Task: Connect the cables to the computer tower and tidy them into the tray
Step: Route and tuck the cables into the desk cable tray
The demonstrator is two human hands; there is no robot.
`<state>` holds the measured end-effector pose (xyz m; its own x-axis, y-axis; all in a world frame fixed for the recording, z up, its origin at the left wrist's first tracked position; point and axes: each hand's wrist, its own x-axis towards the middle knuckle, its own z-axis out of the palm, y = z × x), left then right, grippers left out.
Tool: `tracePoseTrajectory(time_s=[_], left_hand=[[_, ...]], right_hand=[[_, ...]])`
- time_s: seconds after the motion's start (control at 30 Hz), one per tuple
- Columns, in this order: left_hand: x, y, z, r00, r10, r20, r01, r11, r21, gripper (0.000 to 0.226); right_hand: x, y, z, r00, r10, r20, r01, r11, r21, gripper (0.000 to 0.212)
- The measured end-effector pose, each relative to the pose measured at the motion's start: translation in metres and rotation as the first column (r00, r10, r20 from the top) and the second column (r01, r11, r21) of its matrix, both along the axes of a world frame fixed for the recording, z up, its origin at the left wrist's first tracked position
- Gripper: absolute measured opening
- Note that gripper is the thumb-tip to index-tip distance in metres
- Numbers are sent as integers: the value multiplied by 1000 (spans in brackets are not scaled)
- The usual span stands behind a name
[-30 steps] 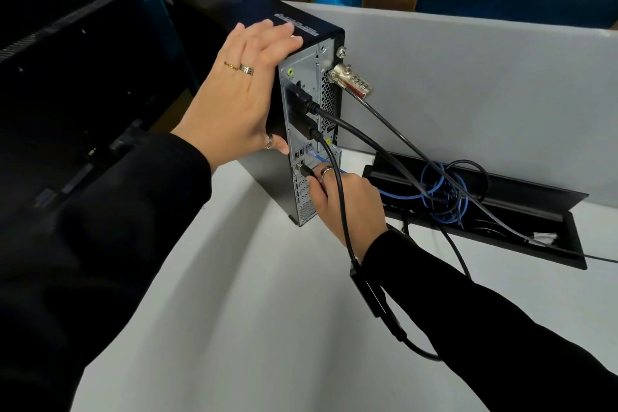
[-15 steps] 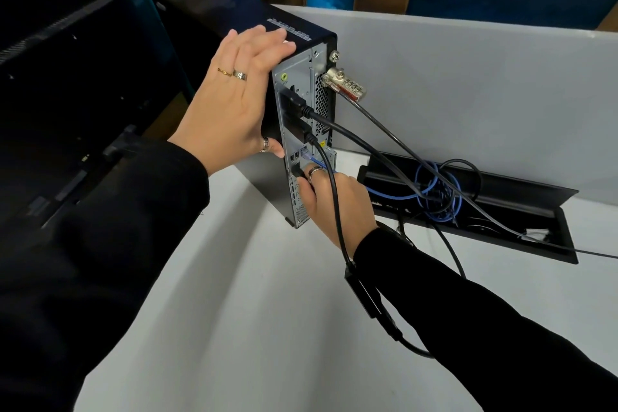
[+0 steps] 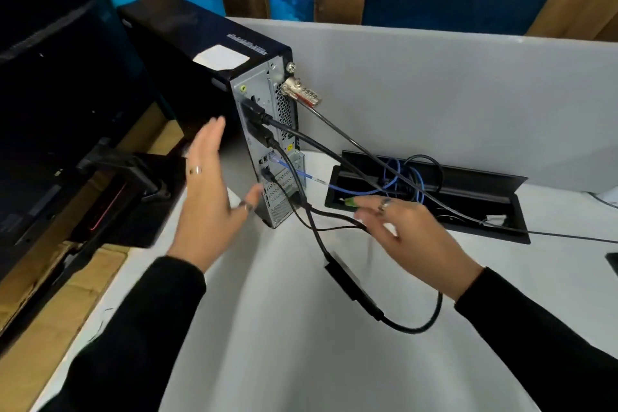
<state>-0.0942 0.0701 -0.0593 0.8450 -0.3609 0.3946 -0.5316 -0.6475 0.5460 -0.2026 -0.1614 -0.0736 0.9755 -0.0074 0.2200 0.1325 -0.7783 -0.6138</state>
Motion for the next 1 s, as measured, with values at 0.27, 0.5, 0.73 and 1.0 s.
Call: tracePoseTrajectory(time_s=[0.27, 0.5, 0.73, 1.0], left_hand=[[-83, -22, -106, 887, -125, -444, 191, 976, 106, 32], [-118, -76, -130, 796, -225, -562, 334, 938, 97, 35], [-144, -121, -125, 724, -408, -556, 443, 893, -78, 73], [-154, -156, -126, 796, -547, -258, 521, 837, -168, 21]], right_hand=[[-68, -76, -48, 959, -233, -163, 236, 972, -2, 23], [-92, -101, -100, 965, -195, -177, 188, 981, -53, 48], [-78, -102, -118, 996, -71, -54, 63, 989, -131, 56], [-51, -114, -132, 987, 109, 115, -85, 977, -196, 32]])
